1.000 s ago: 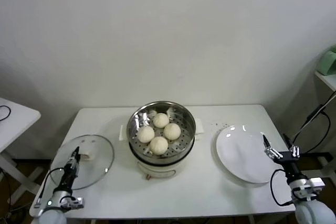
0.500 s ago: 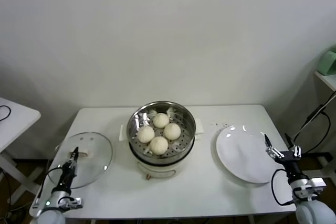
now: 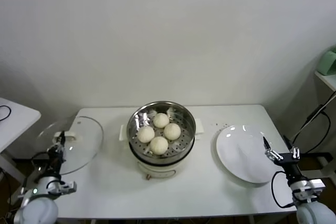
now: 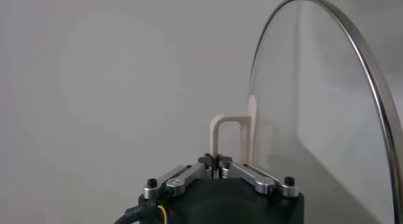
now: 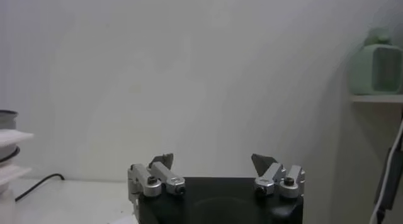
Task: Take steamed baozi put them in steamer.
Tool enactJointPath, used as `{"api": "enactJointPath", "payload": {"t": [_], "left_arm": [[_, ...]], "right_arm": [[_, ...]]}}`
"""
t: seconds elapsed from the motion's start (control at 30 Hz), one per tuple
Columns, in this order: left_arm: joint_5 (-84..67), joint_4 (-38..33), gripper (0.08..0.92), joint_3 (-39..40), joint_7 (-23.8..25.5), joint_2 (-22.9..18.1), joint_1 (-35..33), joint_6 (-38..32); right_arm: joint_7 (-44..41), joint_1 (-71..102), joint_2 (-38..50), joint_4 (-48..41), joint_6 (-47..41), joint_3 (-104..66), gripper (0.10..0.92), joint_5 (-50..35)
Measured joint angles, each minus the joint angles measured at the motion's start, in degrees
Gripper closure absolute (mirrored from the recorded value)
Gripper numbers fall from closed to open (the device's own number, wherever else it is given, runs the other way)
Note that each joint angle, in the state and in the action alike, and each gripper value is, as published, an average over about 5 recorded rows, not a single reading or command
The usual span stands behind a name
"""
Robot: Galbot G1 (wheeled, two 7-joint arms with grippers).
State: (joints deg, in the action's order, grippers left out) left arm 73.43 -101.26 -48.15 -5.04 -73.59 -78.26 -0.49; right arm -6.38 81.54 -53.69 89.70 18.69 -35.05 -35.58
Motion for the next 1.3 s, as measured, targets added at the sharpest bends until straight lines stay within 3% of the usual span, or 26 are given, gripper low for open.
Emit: {"api": "enactJointPath", "payload": {"t": [0.33,0.6,0.9,1.3], "left_arm": [[-6.74,-13.87,0.868,6.96,9.27,5.40,-0.18,13.45],[-7.28,-18.72,0.868,17.98,14.78,6.62,2.02,22.64],[-1.18,-19.08,0.868,31.00,18.10,2.78,6.62,27.70],[6.80,-15.36,0.868,42.08,19.61,-4.65,12.38,29.93]], "right_arm": [[-0.21,0.02,-0.11,-0.24,-0.63,0.12,0.203,0.97],[-0.34,0.47,0.16,-0.71,-0.70,-0.13,0.203,1.26],[-0.49,1.36,-0.15,-1.32,-0.16,-0.20,0.203,1.44],[-0.78,2.14,0.16,-1.84,0.45,-0.17,0.203,1.27]]}}
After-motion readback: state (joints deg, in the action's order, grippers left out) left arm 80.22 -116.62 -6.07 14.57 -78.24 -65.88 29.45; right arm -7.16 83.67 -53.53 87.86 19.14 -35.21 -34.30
